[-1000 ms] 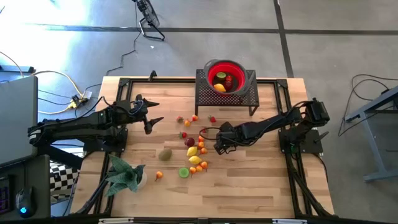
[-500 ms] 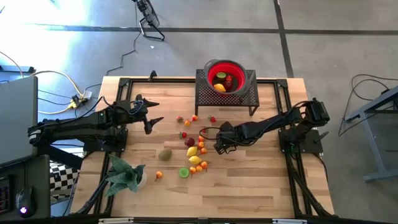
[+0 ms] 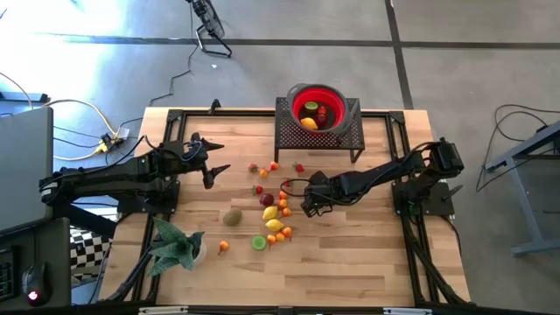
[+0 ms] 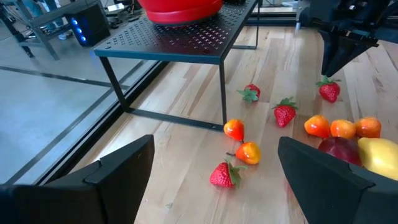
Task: Pick & Place Fruit
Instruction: Put the strawberry into the strainer on the shelf
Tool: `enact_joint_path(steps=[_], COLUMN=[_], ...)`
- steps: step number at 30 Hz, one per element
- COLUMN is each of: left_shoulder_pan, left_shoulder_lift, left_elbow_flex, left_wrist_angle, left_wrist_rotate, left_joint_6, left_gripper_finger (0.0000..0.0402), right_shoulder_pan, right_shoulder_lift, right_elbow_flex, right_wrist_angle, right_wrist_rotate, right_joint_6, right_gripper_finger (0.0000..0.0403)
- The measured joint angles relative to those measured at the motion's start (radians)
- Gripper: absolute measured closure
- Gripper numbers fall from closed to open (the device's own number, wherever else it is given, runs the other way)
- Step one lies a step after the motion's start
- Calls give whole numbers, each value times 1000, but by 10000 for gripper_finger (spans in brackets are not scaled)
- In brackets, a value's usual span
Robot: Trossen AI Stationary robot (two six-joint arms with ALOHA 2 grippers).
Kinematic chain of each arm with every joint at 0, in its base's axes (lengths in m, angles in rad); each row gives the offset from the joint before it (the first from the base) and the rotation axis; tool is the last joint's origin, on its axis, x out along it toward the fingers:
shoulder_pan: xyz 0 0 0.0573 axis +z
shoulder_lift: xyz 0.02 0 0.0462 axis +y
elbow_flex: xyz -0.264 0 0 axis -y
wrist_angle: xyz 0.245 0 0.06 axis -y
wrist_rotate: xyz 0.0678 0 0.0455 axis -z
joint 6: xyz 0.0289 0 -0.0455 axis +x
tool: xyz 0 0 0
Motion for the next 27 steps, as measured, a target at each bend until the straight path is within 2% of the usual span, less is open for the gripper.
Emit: enact_joint_path(steps=[20, 27], left_shoulder_pan=[0, 0], left_shoulder_lift=[0, 0], left_elbow_flex=[0, 0], left_wrist_angle=[0, 0], left_wrist_rotate=[0, 0], left_joint_6=[0, 0], left_gripper_finger=[64, 64], right_shoulder_pan=[0, 0], right_shoulder_lift=[0, -51], right_elbow_flex=[0, -1], right_wrist_angle=[1, 22], right_wrist_rotate=[0, 1], right_joint_6=[-42, -54], right_gripper_finger=[398, 398])
